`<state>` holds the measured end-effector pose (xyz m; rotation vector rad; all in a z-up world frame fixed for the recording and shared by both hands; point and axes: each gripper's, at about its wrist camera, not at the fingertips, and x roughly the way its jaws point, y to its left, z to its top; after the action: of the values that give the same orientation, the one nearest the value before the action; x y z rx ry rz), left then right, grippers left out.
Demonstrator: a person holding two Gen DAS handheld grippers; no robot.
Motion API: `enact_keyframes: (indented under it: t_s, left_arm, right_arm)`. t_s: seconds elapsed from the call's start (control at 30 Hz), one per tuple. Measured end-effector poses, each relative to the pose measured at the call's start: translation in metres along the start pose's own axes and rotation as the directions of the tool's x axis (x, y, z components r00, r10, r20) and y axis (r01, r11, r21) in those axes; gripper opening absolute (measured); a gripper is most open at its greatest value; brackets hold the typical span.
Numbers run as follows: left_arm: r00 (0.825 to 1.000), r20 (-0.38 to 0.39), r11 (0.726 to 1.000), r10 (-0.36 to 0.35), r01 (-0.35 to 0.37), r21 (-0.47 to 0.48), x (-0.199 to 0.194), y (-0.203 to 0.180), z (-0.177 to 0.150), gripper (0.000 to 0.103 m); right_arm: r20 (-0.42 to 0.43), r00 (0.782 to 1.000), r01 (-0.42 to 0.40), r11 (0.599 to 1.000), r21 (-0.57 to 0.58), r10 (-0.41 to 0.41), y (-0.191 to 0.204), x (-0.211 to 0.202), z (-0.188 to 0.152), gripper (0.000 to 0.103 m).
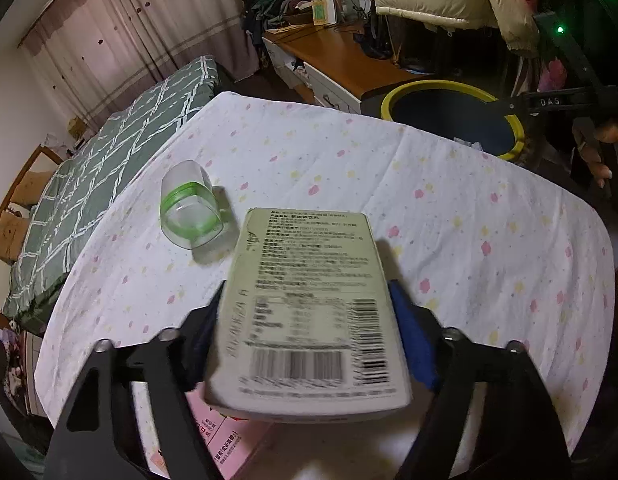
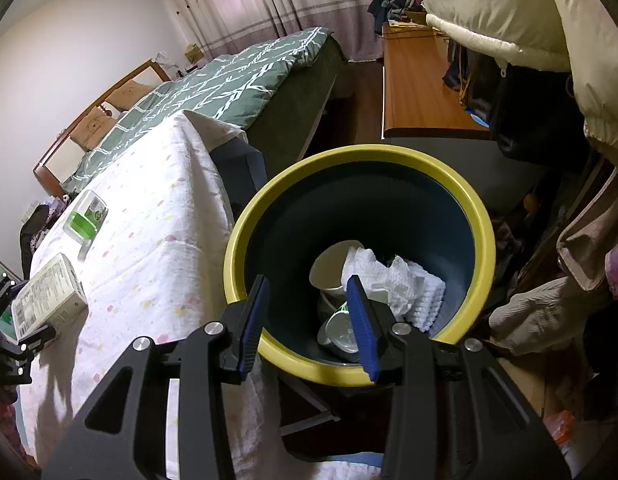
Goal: Collect trash
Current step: 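Grasp the white barcoded box with the left tool, then carry the white box with the left tool and release it into the bin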
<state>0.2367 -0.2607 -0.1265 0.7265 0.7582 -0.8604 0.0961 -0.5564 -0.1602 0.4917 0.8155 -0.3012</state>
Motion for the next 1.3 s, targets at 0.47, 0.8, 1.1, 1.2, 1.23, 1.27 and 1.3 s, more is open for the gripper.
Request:
enact_keyframes:
  t_s: [0.47, 0.8, 1.1, 1.2, 1.23, 1.27, 1.3]
  left_arm:
    - [0.997, 0.073, 1.000, -0.031, 0.031, 0.001, -0.023, -0.019, 0.024, 0.072]
    - [0.987, 0.127, 0.993, -0.103, 0.094, 0.076, -0.015, -0.062, 0.082, 0.072]
    - [0.973, 0.114, 0.967, -0.202, 0.180, 0.177, 0.035, -0.134, 0.161, 0.072]
    - [0.970, 0.098, 0.961, -0.221, 0.200, 0.192, 0.054, -0.154, 0.180, 0.072]
    - [0.970, 0.093, 0.959, -0.226, 0.204, 0.197, 0.060, -0.160, 0.186, 0.072]
    - [0.970, 0.088, 0.958, -0.226, 0.205, 0.202, 0.066, -0.167, 0.192, 0.072]
    - [0.970, 0.084, 0.957, -0.226, 0.206, 0.205, 0.071, -0.172, 0.197, 0.072]
  right_arm:
    - [0.013, 1.000, -0.013, 1.000, 0.002, 0.013, -0.003, -0.008, -0.002, 0.039]
    - [0.064, 0.998, 0.020, 1.000, 0.007, -0.021, -0.026, -0.037, -0.008, 0.039]
    - [0.080, 0.994, 0.068, 0.997, 0.041, -0.071, -0.068, -0.058, -0.022, 0.039]
    - [0.074, 0.993, 0.082, 0.995, 0.063, -0.087, -0.085, -0.061, -0.029, 0.039]
    - [0.071, 0.993, 0.084, 0.994, 0.072, -0.090, -0.090, -0.062, -0.031, 0.039]
    - [0.067, 0.993, 0.089, 0.993, 0.079, -0.095, -0.095, -0.062, -0.032, 0.039]
    - [0.065, 0.993, 0.094, 0.992, 0.084, -0.099, -0.098, -0.062, -0.034, 0.039]
